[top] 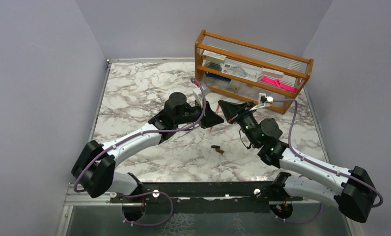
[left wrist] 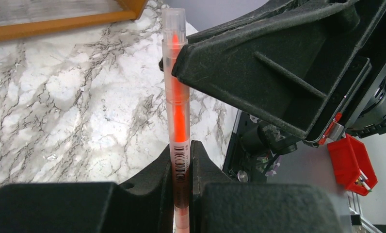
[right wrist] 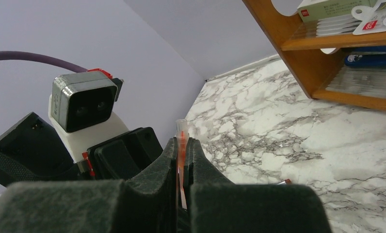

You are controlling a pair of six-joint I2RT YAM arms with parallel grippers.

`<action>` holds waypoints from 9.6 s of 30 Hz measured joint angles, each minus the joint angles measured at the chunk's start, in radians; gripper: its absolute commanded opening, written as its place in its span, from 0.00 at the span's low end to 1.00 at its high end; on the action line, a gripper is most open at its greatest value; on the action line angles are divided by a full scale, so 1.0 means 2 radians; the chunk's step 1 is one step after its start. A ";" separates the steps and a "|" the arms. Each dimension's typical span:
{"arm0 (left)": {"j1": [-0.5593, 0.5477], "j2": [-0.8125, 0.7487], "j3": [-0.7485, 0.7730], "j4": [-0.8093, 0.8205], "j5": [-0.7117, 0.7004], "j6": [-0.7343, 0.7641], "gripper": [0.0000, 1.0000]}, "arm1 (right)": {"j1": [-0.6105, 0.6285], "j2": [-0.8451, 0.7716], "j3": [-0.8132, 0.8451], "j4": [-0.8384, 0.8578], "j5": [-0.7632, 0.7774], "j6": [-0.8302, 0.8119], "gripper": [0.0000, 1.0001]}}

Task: Insert the pens into the pen caps

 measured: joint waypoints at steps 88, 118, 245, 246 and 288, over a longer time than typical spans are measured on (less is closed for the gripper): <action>0.150 0.008 0.020 -0.185 -0.272 0.077 0.00 | 0.032 0.140 0.105 -0.337 -0.044 -0.111 0.08; 0.035 -0.108 -0.266 -0.077 -0.269 -0.102 0.00 | -0.042 0.531 0.391 -0.281 -0.158 -0.191 0.01; 0.053 -0.119 -0.231 -0.151 -0.340 -0.103 0.53 | -0.051 0.499 0.353 -0.237 -0.141 -0.175 0.01; 0.057 -0.122 -0.231 -0.154 -0.343 -0.104 0.54 | -0.043 0.505 0.369 -0.241 -0.139 -0.170 0.01; 0.173 0.048 -0.114 -0.206 -0.428 -0.230 0.63 | 0.048 0.551 0.387 -0.246 -0.127 -0.142 0.26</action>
